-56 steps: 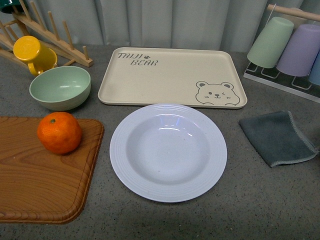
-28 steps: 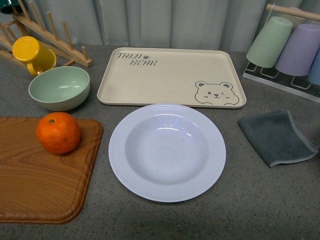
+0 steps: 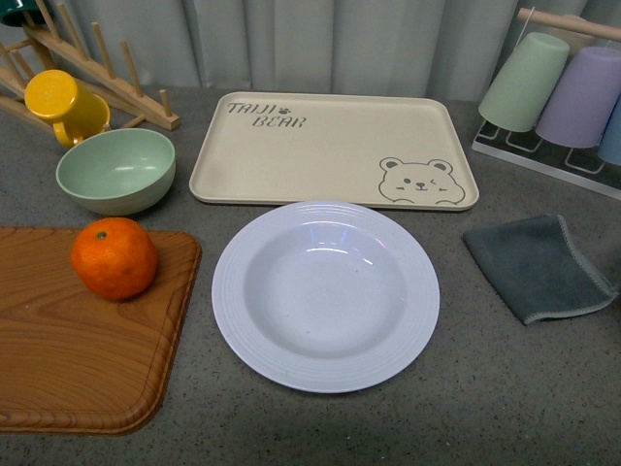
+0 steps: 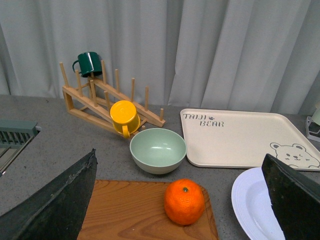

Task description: Place orange and plate with both arms

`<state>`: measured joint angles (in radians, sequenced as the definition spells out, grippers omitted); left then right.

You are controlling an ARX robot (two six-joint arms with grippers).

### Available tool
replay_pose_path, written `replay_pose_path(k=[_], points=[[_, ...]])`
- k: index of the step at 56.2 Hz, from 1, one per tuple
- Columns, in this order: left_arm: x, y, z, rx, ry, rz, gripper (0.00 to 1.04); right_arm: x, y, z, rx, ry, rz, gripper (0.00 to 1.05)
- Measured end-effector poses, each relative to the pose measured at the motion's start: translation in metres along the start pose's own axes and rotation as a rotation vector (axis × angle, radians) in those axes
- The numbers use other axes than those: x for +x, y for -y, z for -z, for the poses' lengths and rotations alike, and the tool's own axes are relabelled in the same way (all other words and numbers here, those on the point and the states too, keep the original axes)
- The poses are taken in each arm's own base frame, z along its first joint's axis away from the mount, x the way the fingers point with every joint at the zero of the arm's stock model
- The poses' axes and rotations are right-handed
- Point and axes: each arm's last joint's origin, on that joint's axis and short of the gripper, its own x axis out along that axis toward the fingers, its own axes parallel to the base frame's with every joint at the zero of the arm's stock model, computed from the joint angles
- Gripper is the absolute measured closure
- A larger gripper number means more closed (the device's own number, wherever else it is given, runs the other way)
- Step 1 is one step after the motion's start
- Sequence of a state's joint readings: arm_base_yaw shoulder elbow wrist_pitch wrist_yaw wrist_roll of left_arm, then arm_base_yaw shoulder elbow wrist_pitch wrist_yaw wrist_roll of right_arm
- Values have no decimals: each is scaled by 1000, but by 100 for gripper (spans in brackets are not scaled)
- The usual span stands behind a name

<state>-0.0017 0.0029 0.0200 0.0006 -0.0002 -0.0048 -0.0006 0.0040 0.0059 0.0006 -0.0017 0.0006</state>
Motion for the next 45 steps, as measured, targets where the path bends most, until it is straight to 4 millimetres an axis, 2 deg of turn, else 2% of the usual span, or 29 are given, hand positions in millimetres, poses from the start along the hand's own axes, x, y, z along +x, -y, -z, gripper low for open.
replay_pose_path(k=[45], points=[[0,0,0,0,0,0,6,0,0,0,0,0,0,9]])
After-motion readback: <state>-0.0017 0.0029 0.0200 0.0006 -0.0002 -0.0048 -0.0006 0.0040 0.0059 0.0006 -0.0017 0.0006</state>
